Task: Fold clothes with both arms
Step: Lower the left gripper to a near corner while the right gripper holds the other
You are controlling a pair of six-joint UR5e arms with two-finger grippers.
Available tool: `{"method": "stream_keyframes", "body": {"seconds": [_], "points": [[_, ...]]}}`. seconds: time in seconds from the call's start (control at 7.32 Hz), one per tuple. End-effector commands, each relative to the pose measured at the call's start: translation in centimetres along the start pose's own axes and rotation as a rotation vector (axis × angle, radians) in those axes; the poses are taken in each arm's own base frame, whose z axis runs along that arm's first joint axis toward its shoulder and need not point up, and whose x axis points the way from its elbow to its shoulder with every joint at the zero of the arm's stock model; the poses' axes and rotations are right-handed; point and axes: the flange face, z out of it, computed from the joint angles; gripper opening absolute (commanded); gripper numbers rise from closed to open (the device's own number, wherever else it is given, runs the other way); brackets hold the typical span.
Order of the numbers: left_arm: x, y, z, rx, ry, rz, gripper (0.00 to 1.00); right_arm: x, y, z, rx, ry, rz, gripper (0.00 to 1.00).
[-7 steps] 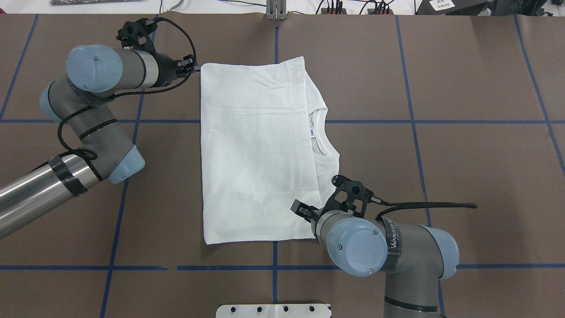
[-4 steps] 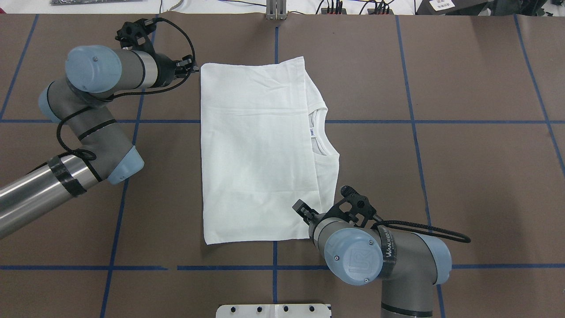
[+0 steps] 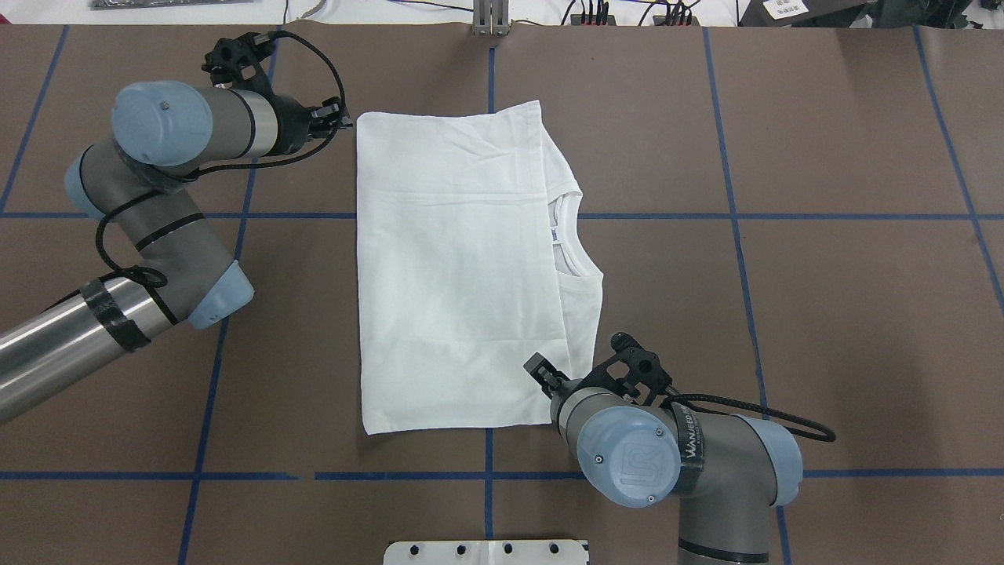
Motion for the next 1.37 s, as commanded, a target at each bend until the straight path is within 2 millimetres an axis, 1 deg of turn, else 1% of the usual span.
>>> {"method": "stream_keyframes", "body": {"seconds": [0.0, 0.14, 0.41, 0.55, 0.82, 0.96, 1.09, 1.23], "points": [[-0.4, 0.1, 0.0, -0.003, -0.004, 0.002, 0.47, 0.6, -0.4, 0.4, 0.008, 0.012, -0.001, 0.88], [-0.4, 0.2, 0.0, -0.004, -0.004, 0.002, 0.47, 0.6, -0.4, 0.4, 0.007, 0.013, -0.001, 0.78], [-0.3, 0.2, 0.0, -0.004, -0.002, 0.002, 0.47, 0.8, -0.5, 0.6, 0.01, 0.016, 0.012, 0.07], [-0.3, 0.2, 0.0, -0.004, -0.002, 0.002, 0.47, 0.8, -0.5, 0.5, 0.008, 0.016, 0.012, 0.0], [0.0, 0.1, -0.3, -0.003, 0.004, 0.001, 0.47, 0.6, -0.5, 0.1, 0.001, 0.011, 0.014, 0.0], [0.9, 0.0, -1.2, 0.001, 0.025, -0.002, 0.47, 0.4, -0.6, -0.3, -0.003, 0.005, 0.017, 0.0], [2.2, 1.1, -4.2, -0.012, 0.078, -0.028, 0.47, 0.3, -0.7, -0.8, -0.009, 0.0, 0.018, 0.0], [3.8, 3.5, -6.3, -0.091, 0.129, -0.131, 0.47, 0.6, -1.0, -0.8, -0.004, 0.006, 0.017, 0.0]]}}
